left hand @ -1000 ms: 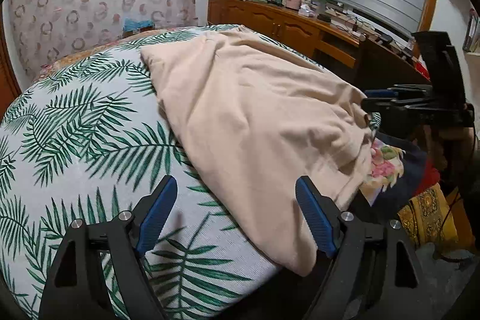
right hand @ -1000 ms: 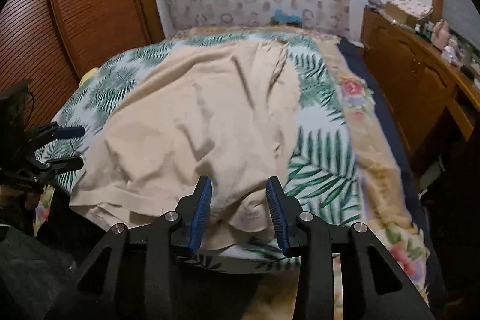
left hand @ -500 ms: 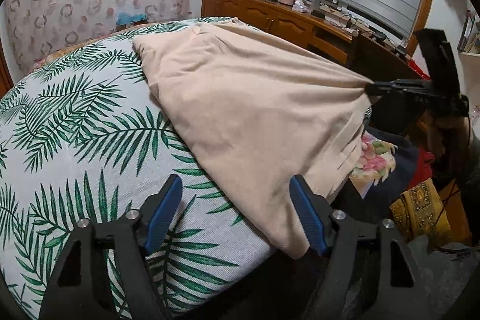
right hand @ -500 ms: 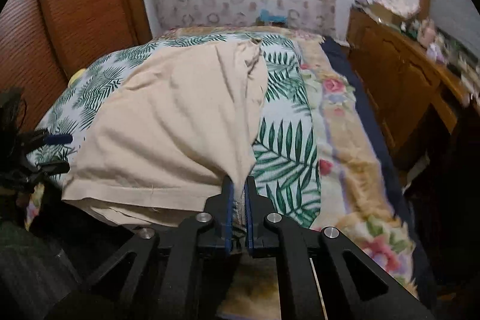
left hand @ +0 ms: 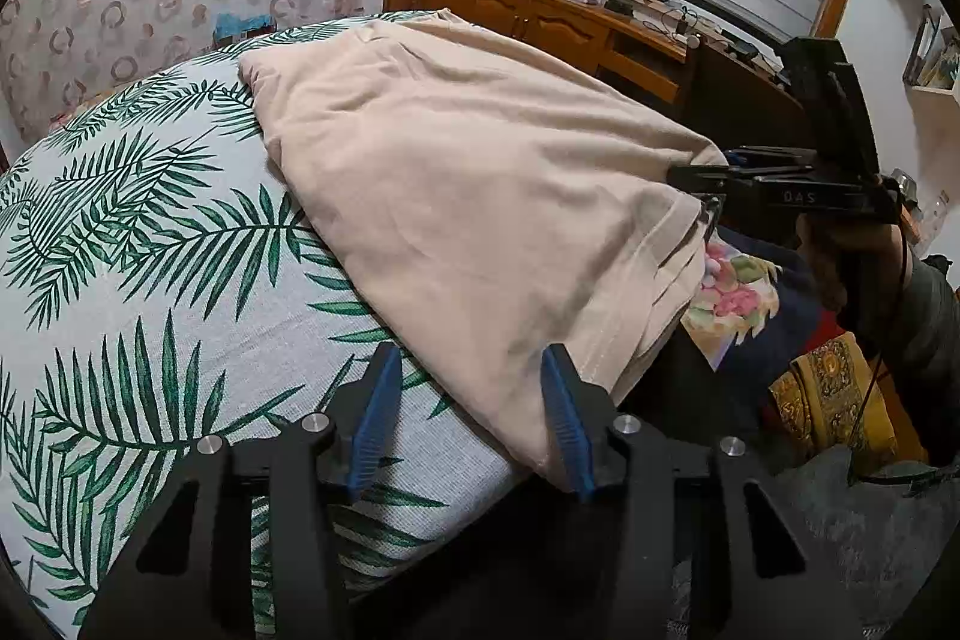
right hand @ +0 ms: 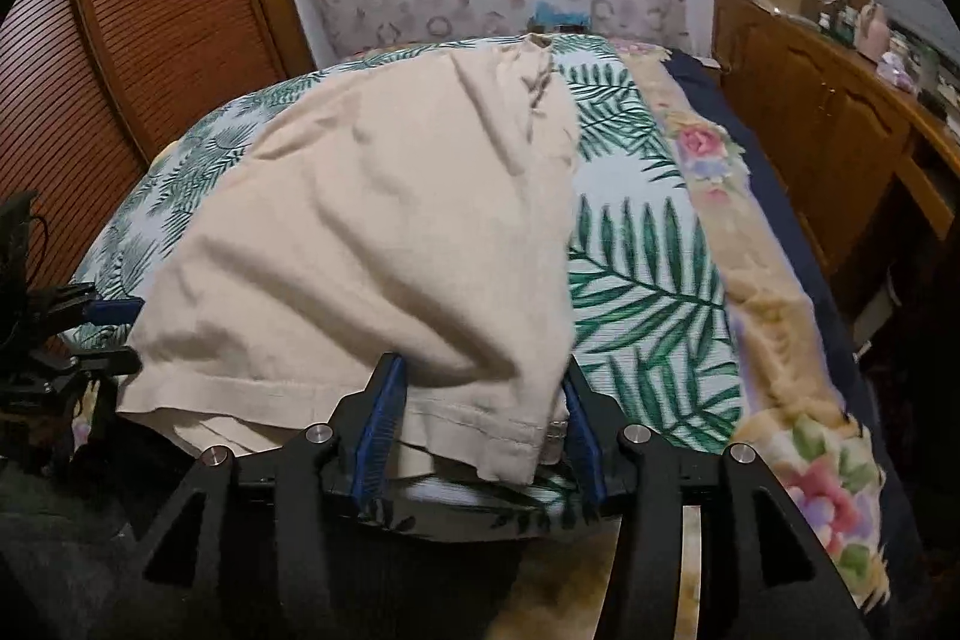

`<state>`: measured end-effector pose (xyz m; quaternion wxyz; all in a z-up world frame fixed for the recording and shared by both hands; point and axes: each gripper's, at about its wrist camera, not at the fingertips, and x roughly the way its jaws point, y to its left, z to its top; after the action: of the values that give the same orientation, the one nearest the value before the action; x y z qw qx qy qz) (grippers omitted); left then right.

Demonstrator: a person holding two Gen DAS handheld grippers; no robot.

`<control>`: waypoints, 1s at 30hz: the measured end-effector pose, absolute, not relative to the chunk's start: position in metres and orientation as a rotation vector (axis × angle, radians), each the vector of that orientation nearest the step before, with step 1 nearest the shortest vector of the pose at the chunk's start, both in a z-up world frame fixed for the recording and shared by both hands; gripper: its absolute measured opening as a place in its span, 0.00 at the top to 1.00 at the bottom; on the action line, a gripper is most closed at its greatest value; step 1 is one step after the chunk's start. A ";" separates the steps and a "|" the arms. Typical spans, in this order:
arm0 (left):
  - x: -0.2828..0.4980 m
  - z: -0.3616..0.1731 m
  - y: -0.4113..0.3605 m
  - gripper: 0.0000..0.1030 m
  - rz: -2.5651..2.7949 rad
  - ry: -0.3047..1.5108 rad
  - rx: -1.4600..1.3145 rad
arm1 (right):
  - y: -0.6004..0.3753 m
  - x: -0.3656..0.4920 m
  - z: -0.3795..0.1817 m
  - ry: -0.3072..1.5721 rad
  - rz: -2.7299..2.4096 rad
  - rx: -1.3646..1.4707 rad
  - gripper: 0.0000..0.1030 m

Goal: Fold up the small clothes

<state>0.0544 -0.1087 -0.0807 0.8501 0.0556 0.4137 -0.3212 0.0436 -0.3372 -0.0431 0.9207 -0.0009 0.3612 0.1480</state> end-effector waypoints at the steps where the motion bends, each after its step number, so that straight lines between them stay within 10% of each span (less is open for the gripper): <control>1: 0.053 -0.081 -0.110 0.52 -0.679 0.871 0.121 | -0.333 0.043 -0.044 0.740 0.309 -0.017 0.49; 7: 0.052 -0.081 -0.114 0.52 -0.686 0.871 0.131 | -0.316 0.038 -0.046 0.727 0.342 -0.080 0.83; 11: 0.052 -0.080 -0.115 0.94 -0.699 0.869 0.130 | -0.322 0.038 -0.043 0.716 0.364 -0.045 0.87; 30: 0.205 0.013 -0.082 0.96 -0.572 0.656 0.005 | -0.313 0.131 0.053 0.466 0.391 -0.033 0.89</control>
<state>0.2052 -0.0824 0.0129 0.9068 0.0024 0.3176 -0.2770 0.1308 -0.3133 0.0527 0.9540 -0.0163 0.2292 0.1927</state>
